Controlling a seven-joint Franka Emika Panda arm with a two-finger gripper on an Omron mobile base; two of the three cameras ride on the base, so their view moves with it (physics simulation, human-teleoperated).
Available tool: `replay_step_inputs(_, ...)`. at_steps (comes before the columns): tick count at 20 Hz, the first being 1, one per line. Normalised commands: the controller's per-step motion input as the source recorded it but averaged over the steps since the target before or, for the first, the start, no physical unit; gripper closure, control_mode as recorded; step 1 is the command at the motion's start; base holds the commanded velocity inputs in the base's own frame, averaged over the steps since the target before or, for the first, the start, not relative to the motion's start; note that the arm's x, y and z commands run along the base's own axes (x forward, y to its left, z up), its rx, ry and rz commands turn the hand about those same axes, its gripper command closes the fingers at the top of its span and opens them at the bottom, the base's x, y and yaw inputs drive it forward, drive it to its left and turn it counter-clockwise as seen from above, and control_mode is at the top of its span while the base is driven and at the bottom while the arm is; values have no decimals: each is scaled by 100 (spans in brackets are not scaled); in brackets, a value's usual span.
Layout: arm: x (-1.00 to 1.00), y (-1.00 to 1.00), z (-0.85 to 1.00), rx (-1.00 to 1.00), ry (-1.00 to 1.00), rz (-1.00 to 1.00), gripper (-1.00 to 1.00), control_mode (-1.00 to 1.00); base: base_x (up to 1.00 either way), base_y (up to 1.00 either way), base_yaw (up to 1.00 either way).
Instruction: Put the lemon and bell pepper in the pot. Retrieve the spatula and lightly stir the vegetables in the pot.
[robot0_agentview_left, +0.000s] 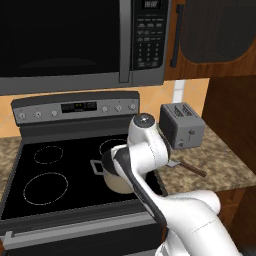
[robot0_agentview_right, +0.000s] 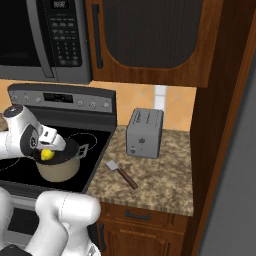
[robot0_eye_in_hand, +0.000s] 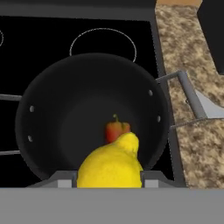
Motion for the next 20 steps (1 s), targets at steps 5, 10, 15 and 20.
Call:
replay_step_inputs(5,35,0,-50,0,0,0,100,-100,0,0,0)
replay_step_inputs(10,23,5,-38,0,0,0,100,-100,0,0,0)
replay_step_inputs(15,47,2,-8,0,0,0,-100,-100,0,0,0)
replay_step_inputs(20,-10,0,17,0,-1,0,-100,-100,0,0,0)
